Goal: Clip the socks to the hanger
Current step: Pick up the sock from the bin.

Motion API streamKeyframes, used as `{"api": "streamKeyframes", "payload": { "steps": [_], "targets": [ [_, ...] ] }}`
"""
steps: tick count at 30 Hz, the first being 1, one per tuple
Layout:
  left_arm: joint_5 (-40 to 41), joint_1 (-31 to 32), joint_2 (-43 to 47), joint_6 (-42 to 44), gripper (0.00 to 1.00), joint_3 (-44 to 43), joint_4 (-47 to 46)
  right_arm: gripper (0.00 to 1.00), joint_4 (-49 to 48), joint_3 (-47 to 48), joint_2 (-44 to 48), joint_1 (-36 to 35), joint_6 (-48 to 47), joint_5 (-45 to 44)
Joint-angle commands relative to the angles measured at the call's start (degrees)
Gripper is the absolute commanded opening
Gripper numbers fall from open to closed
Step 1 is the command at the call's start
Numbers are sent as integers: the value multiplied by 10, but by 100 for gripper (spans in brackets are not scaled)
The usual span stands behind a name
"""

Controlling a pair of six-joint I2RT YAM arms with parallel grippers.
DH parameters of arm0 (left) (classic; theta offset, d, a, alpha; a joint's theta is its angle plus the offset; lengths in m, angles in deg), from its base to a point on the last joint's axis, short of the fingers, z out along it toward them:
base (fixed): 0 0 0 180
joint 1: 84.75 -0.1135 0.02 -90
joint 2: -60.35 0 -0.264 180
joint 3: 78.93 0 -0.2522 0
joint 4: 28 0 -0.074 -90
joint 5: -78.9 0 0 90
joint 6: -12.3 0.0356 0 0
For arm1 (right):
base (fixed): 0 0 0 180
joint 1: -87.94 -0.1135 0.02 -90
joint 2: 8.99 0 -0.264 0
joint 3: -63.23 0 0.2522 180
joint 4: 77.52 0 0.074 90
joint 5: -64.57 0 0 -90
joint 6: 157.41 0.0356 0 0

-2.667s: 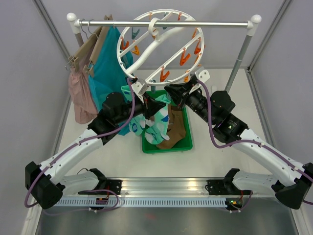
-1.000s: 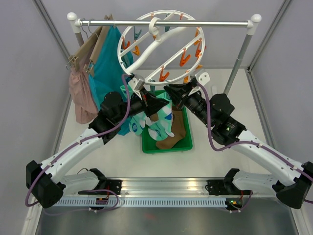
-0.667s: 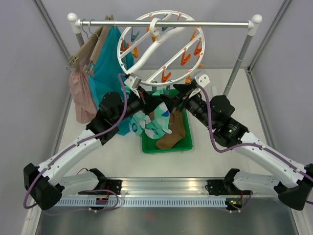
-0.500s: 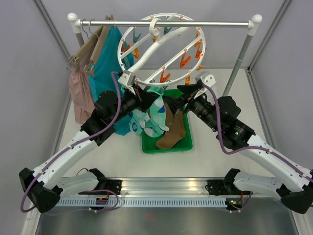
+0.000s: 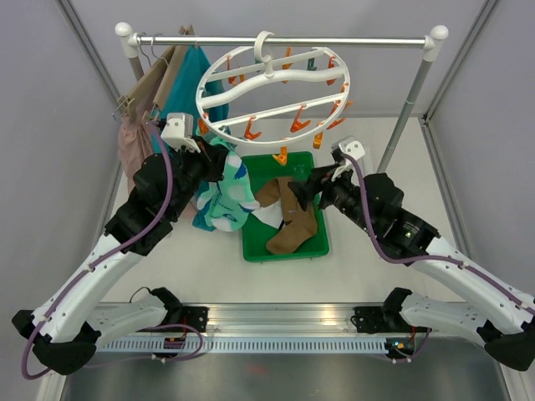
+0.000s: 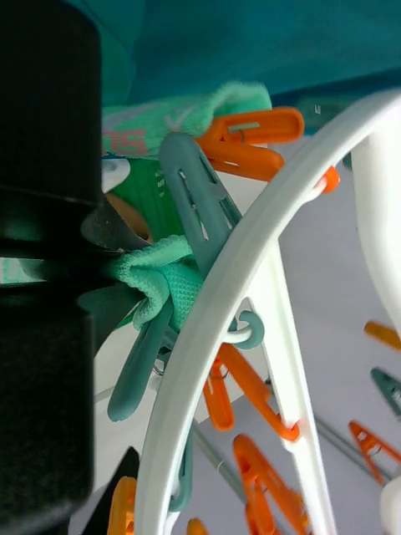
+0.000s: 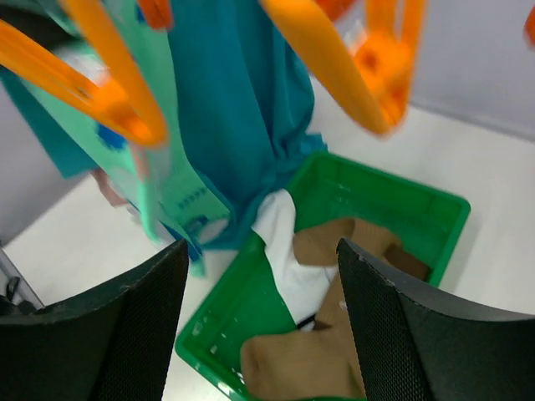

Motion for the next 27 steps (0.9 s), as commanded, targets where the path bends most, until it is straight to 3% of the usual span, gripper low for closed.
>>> {"api": "streamKeyframes", "payload": {
  "steps": [1, 5, 11, 22, 27],
  "targets": [
    [80, 1, 11, 36, 6, -39, 31, 77, 32, -28, -17, -2, 18, -41],
    [123, 1, 10, 45, 7, -52, 45, 76, 29, -48, -65, -2, 38, -89],
    [155, 1, 0, 40, 7, -50, 54, 70, 62, 0, -246, 9, 77, -168],
    [141, 1, -3, 43, 8, -50, 39, 63, 73, 127, -466, 86, 69, -160],
    [139, 1, -2, 45, 9, -50, 34, 58, 78, 160, -508, 93, 65, -155]
  ]
}}
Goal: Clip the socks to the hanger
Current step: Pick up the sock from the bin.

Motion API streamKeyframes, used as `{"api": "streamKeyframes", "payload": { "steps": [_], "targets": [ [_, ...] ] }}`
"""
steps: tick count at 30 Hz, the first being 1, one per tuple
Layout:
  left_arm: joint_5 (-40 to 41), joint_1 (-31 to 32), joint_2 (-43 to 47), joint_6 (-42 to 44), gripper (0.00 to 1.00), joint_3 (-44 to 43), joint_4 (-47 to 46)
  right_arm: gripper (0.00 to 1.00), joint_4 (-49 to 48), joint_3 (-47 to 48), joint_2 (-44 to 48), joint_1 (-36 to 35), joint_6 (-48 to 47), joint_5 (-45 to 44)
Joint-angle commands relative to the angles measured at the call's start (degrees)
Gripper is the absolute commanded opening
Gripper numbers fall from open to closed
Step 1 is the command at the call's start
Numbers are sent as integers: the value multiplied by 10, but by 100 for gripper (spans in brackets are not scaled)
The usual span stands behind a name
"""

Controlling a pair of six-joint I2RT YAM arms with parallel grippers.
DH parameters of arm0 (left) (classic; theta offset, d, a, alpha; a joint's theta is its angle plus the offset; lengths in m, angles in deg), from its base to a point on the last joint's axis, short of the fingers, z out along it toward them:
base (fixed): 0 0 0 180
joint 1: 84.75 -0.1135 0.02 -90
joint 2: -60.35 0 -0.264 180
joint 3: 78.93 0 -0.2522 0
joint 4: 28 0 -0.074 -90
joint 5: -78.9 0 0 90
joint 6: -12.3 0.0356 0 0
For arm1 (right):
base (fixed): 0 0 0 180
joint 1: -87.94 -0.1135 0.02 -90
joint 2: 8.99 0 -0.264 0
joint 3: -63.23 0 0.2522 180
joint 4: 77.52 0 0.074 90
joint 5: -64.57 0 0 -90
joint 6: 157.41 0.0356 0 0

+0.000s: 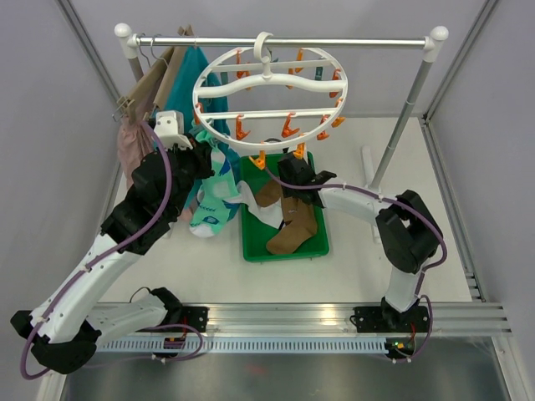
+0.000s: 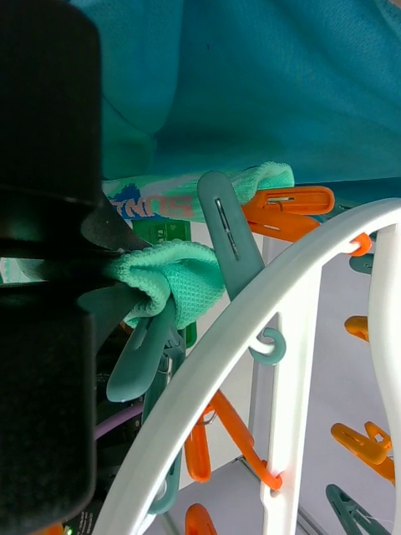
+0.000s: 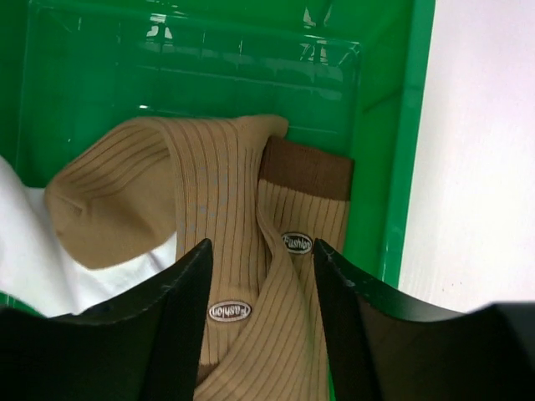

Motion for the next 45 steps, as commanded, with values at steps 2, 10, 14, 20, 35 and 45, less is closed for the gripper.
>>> {"api": "streamKeyframes", "payload": {
  "steps": [2, 10, 14, 20, 35, 45],
  "targets": [
    [5, 1, 1, 21, 9, -20, -19, 56, 13, 36, -28, 4, 2, -20],
    [0, 1, -3, 19, 10, -21, -20, 54, 6, 5, -34, 6, 13, -15],
    [-4, 1, -4, 17, 11, -18, -23, 51, 5, 2, -48, 6, 14, -18],
    [-9, 0, -5, 17, 11, -19, -25, 46, 1, 9, -71, 9, 11, -24],
    [-16, 1, -3, 16, 14, -8, -30, 0, -23, -22, -56, 16, 14, -23],
    [-46, 1, 0, 13, 25, -14, -36, 0, -98, -143, 132, -15, 29, 14]
  ]
}}
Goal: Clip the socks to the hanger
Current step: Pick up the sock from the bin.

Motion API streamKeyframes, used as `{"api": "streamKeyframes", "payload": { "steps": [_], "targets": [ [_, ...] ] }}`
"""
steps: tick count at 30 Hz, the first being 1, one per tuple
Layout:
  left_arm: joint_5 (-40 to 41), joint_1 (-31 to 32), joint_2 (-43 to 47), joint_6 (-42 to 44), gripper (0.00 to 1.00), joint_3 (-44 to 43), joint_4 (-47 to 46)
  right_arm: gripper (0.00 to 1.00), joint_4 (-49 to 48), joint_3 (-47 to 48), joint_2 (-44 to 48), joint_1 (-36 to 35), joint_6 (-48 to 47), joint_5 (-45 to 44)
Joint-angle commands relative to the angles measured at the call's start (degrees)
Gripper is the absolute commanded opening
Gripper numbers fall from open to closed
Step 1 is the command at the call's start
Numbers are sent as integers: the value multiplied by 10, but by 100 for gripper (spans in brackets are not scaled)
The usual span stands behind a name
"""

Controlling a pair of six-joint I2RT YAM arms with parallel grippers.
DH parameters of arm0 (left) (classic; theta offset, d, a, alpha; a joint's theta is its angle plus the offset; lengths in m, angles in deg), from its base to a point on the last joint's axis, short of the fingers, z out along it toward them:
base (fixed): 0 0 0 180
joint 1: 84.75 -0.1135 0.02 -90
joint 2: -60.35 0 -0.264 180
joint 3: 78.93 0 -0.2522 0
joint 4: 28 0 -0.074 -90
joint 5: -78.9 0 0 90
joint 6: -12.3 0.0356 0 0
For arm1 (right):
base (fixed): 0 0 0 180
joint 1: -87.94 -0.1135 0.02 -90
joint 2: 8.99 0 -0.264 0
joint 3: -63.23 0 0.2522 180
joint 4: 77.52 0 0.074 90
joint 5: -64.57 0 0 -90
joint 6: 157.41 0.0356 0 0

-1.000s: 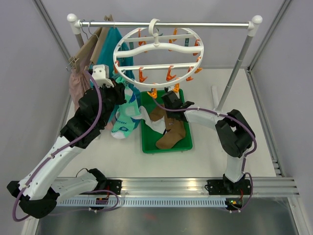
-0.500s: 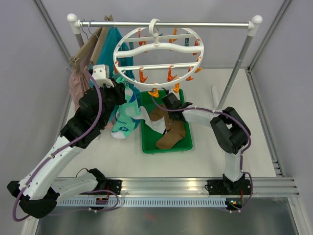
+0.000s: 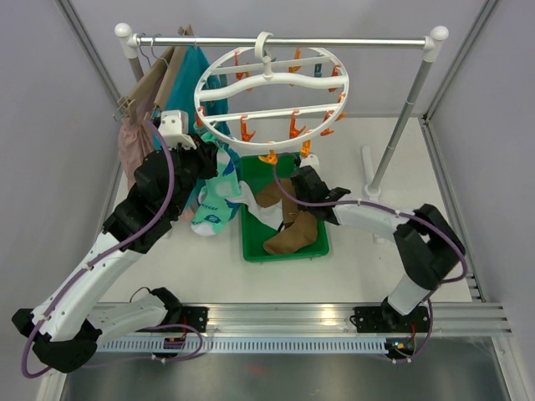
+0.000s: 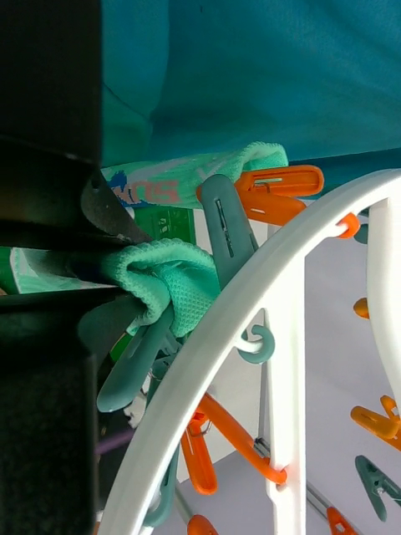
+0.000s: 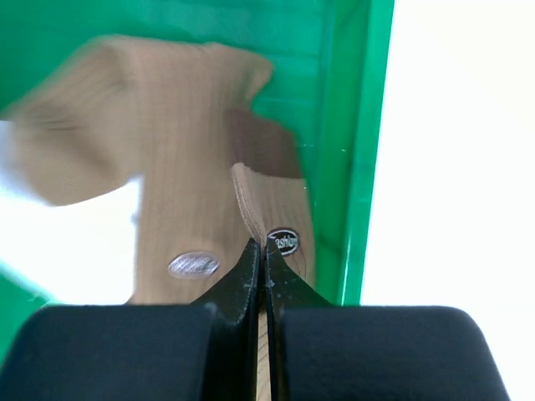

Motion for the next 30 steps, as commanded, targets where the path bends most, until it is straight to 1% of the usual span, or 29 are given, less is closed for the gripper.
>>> {"api": "streamKeyframes", "payload": {
  "steps": [1, 2, 6, 11, 17, 22, 25, 27, 30],
  "targets": [
    [-22, 1, 7, 11, 27, -14, -31, 0, -59, -32, 91, -19, 16, 18],
    [-27, 1, 8, 10, 28, -14, -30, 0, -71, -48, 121, -23, 16, 20],
    [-40, 1, 14, 8, 34, -12, -29, 0, -89, -79, 194, -46, 17, 32],
    [-73, 1, 28, 7, 41, -6, -34, 0, -89, -110, 294, -63, 33, 52],
    [-118, 1, 45, 8, 46, -3, -38, 0, -73, -127, 403, -71, 56, 87],
    [-170, 1, 69, 7, 47, 11, -54, 0, -51, -125, 461, -73, 62, 123],
    [-237, 1, 85, 15, 48, 28, -76, 0, -37, -122, 499, -73, 64, 143],
    [-295, 1, 101, 15, 49, 42, -104, 0, -36, -114, 524, -73, 66, 172],
    [-351, 1, 119, 17, 51, 78, -151, 0, -36, -93, 553, -73, 80, 218]
  ]
}}
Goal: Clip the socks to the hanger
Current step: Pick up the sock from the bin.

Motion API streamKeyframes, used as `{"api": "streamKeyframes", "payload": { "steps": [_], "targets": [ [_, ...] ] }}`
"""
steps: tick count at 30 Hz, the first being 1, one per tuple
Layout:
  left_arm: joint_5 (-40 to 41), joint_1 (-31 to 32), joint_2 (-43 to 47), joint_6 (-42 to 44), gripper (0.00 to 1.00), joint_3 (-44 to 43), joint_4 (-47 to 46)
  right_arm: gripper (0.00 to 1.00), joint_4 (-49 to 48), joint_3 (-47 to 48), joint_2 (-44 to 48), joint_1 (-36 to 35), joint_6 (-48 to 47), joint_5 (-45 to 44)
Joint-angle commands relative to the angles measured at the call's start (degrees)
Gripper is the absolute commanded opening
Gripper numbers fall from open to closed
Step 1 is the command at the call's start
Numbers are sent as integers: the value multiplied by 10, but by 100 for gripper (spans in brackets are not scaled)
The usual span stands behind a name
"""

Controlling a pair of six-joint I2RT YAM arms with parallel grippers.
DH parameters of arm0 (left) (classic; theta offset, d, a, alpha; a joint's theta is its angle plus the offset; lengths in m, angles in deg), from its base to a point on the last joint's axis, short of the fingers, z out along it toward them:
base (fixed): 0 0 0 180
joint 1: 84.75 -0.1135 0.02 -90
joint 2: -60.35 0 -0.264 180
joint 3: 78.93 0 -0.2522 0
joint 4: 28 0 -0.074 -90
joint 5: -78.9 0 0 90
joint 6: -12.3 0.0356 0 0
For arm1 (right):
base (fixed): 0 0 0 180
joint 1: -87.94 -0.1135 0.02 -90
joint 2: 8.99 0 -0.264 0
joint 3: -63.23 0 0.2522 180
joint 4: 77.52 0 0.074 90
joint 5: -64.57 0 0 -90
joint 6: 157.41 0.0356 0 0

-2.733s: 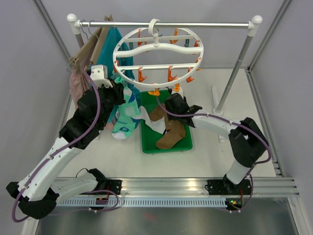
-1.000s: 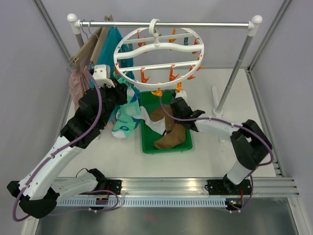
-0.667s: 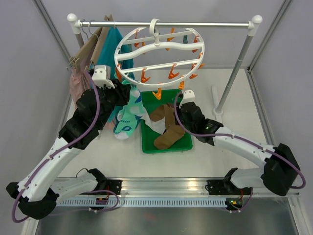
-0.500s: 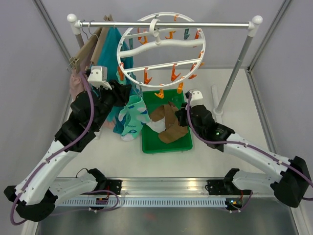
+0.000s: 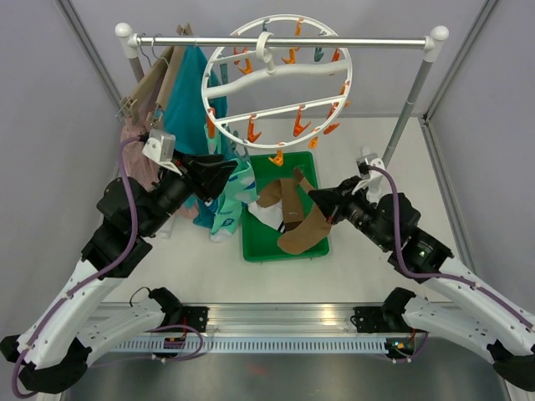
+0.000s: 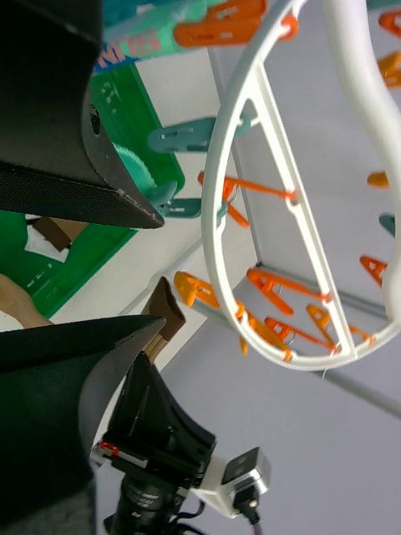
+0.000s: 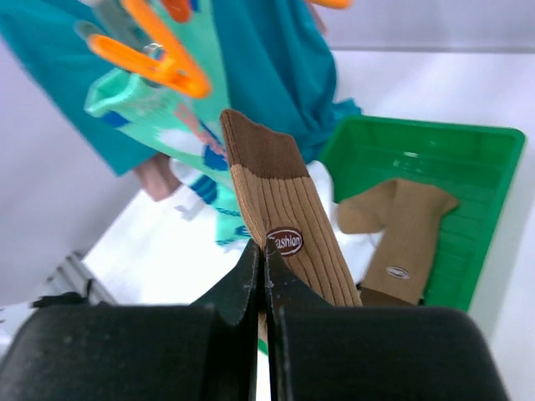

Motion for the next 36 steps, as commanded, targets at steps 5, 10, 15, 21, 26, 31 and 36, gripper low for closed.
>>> {"api": "streamKeyframes", "payload": {
  "steps": [5, 10, 15, 21, 26, 31, 36],
  "targets": [
    [-160, 1, 12, 5, 54, 65, -113, 0, -40, 61, 57, -3, 64, 144],
    [-207, 0, 8, -19, 55, 112, -195, 0, -111, 62, 70, -3, 128, 233],
    [-278, 1, -9, -43, 56, 125, -262, 0, -189, 65, 65, -3, 191, 285],
    [-350, 1, -26, -85, 57, 118, -347, 0, -246, 64, 55, -3, 242, 309],
    [-405, 1, -51, -124, 59, 115, -407, 0, -261, 64, 51, -3, 253, 308],
    [-441, 1, -60, -149, 59, 119, -453, 0, -274, 70, 46, -3, 261, 317],
    [-462, 1, -68, -166, 59, 119, -500, 0, -279, 74, 37, -3, 270, 318]
  ]
}}
